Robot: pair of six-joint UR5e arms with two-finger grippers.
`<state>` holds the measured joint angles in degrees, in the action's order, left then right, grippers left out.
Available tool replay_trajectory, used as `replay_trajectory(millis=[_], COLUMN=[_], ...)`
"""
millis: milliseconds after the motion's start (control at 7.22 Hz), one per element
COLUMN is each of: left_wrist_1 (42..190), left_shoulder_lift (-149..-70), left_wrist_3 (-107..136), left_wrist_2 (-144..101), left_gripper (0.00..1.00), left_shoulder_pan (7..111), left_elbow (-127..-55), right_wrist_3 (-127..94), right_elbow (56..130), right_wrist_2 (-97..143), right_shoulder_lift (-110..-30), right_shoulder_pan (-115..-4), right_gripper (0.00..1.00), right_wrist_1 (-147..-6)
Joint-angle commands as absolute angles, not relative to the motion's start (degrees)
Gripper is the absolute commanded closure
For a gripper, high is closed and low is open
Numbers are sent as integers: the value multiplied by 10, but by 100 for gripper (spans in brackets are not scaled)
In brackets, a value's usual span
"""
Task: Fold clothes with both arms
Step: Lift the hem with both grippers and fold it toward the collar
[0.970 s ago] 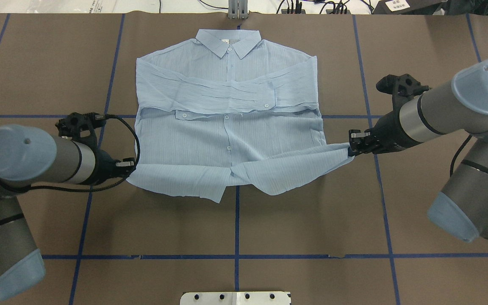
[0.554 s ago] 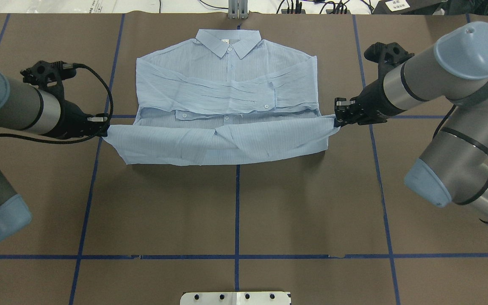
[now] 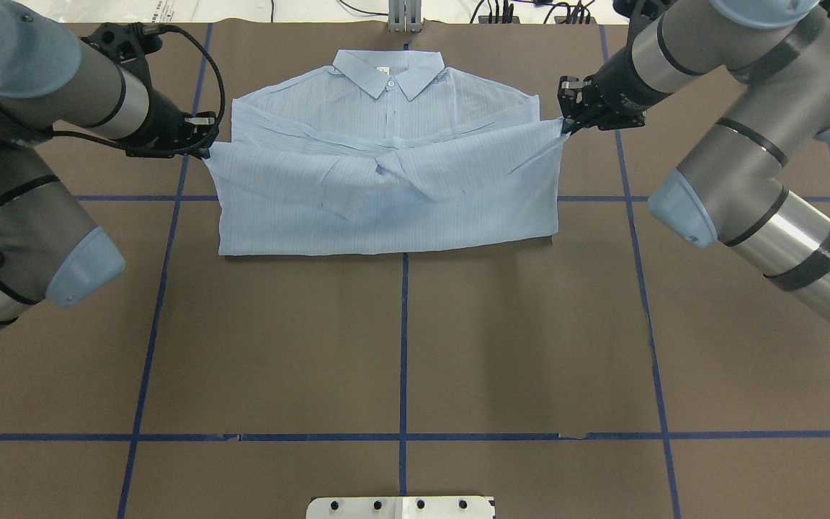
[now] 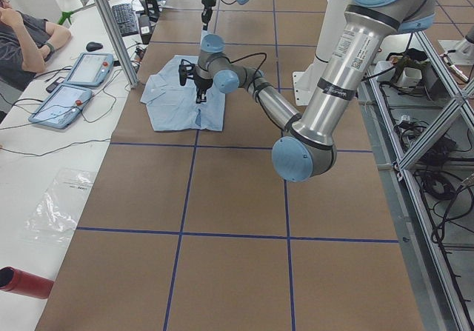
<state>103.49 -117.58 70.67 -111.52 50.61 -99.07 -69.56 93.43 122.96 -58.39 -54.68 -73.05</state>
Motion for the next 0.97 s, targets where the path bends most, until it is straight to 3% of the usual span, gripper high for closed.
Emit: replay_trajectory(millis=[0,277,832], left_wrist_1=[1102,1159,1260], left_shoulder_lift=[-1216,-1272,-1321], left_wrist_3=[707,712,759], left_wrist_2=[-1115,-1114,-1114], left_gripper=[100,100,100], left_shoulder_pan=[549,555,554], left_elbow=[-887,-774,-644], right_wrist_3=[-689,-687,-684], right_elbow=[842,721,645], right_wrist_2=[1229,1225,1223], right_shoulder_lift=[-531,-449,-420], right_shoulder_pan=[-562,-562,-564], right_gripper=[100,100,100], right_wrist_1=[-728,-724,-698])
